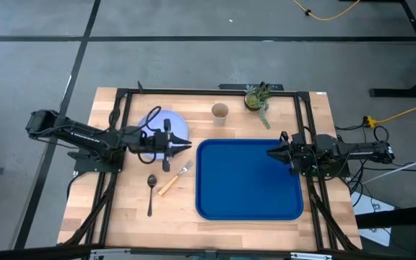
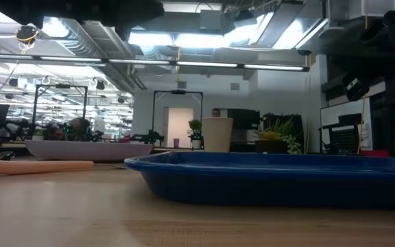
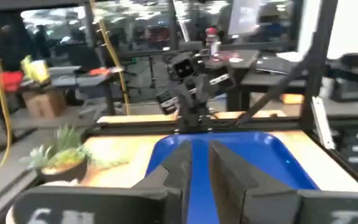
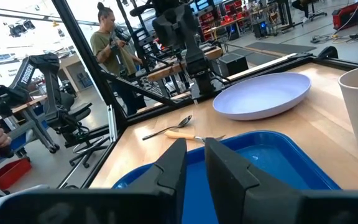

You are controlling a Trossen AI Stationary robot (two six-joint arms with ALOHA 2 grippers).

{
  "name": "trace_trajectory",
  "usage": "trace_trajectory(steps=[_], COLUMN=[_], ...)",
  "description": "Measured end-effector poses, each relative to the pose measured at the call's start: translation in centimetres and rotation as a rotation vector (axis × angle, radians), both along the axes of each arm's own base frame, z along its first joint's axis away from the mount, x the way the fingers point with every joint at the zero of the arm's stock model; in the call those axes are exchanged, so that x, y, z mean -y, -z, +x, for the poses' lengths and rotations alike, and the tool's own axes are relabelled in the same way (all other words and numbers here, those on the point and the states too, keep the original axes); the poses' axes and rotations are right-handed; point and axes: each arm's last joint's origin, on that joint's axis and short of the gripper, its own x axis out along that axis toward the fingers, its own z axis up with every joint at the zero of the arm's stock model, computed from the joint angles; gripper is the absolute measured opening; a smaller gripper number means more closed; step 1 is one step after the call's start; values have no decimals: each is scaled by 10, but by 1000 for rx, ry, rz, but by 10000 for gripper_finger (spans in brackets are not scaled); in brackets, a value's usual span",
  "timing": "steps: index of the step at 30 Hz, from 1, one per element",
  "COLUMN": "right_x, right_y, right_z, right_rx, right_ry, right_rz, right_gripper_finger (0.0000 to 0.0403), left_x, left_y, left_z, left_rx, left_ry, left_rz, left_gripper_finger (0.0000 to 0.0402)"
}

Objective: Pick and place plate/cup/fork/spoon on tray
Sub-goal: Put the white plate on the blue serving tray

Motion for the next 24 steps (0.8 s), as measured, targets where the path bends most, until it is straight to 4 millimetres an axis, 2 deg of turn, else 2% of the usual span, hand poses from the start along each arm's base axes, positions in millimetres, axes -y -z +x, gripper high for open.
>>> trace_trajectory(steps=[6,11,17,24], right_x=[0,0,0,-1], right_y=[0,0,0,0], right_z=[0,0,0,0], right_rx=[1,0,1,0], right_ry=[0,0,0,-23], right_rz=[3,3,3,2], right_gripper_finger=[65,65,65,65], left_x=[2,-9,-19,-16], left_y=[7,31,31,30], left_z=[-2,-7,-4,-3], left_rx=[-66,-277,-272,-267], left_ry=[-194,-378,-255,-186], left_rz=[-20,-106,-178,-241], left_gripper_finger=[120,143,145,143])
